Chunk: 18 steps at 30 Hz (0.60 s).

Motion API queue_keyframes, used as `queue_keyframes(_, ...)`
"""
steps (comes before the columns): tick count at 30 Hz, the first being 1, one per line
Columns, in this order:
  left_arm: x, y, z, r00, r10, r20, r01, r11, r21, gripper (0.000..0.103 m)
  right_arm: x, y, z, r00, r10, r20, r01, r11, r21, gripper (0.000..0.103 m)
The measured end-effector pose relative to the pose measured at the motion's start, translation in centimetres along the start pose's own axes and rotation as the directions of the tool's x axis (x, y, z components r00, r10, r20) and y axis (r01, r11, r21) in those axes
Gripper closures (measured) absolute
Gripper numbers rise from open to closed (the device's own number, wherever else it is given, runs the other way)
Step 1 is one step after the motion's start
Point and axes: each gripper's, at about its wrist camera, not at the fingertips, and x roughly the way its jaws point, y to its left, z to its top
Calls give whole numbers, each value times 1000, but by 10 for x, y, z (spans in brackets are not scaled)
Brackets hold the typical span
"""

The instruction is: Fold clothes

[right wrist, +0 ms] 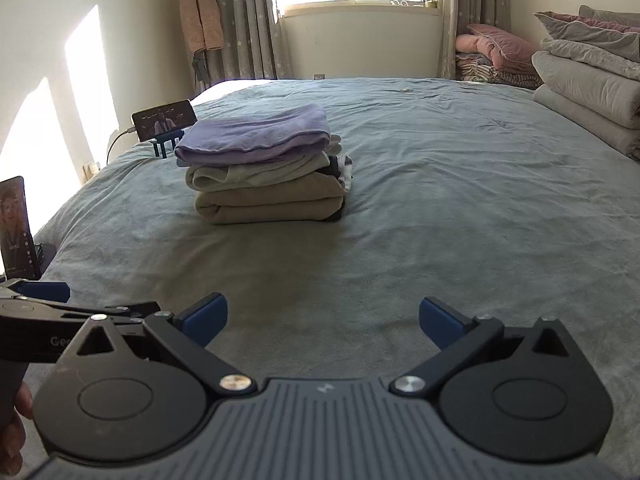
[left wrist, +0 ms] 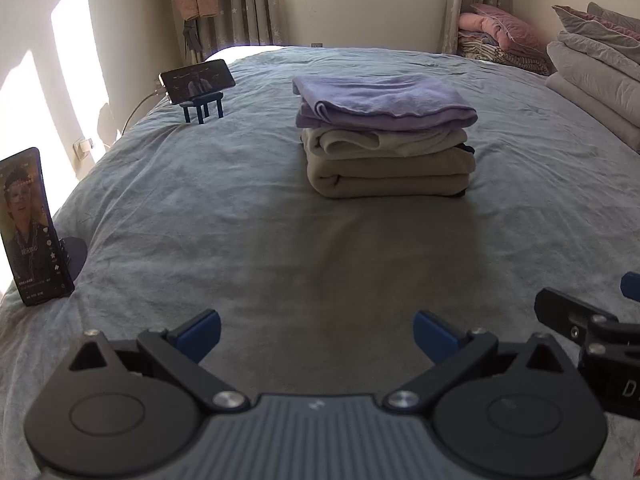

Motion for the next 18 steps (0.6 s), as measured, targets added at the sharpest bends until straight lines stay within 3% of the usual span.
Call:
queue_keyframes(6,-1,-4,-9,999,35,4,-35,999,17,1,-5,10,-2,1000,-10,6,10,999,-32,0)
queue_keyframes(18,-7,14,-5,1000,13,27,-12,997,-71,1,-6,19,-4,999,-30,33,30,999,-23,0)
